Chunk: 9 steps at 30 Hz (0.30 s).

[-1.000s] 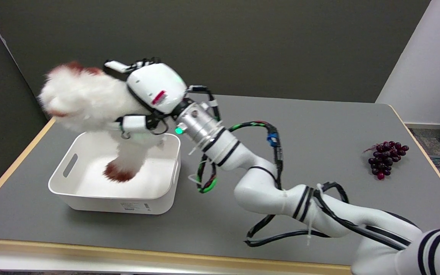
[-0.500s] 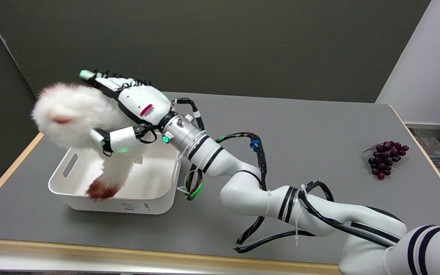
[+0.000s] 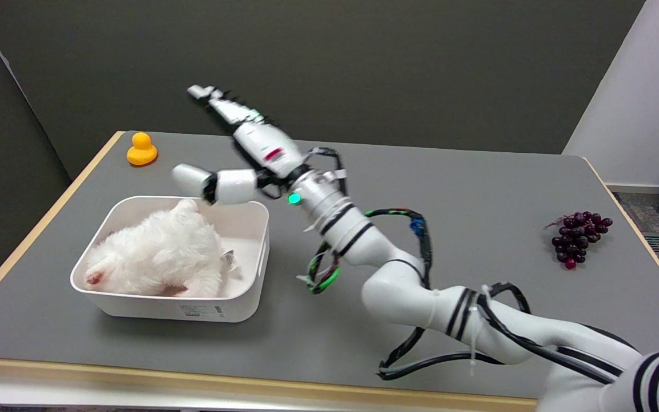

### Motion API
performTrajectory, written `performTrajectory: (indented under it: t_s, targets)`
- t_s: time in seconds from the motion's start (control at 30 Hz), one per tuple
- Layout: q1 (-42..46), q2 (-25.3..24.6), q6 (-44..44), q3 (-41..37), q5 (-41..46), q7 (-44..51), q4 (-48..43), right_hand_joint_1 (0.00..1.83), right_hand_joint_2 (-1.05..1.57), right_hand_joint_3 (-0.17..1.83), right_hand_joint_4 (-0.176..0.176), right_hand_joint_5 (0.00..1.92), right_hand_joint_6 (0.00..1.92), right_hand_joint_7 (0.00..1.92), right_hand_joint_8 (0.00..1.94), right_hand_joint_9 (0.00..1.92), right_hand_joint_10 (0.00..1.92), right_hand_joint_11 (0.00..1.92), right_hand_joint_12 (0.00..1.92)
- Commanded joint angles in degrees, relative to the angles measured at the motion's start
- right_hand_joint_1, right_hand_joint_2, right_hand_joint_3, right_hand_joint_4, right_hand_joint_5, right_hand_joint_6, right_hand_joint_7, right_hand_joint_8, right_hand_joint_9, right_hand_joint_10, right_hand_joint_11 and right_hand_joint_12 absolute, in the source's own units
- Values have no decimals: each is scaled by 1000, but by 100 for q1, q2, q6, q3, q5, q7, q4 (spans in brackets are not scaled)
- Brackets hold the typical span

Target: Place the plush toy into the white container.

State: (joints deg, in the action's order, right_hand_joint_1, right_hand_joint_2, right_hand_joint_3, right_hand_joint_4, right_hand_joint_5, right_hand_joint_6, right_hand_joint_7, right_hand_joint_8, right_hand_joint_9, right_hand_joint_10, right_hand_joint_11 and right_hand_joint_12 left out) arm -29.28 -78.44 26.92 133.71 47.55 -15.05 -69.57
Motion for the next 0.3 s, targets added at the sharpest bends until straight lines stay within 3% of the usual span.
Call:
performTrajectory:
  t_s: [0.03,0.13,0.3]
  targets:
    - [1604,1853,1705,-2000,1280,-386,-1954,292,573,852,13,0,121,-1,92,-1,453,10,1189]
    - [1899,2419,2255,-2125,1916,-601,-2149,289,583,841,17,-1,116,-1,130,-1,488,1,1205]
    - [2125,2985,3112,-2144,2176,-2130,-1830,272,579,859,18,-1,99,-1,139,-1,509,10,1194]
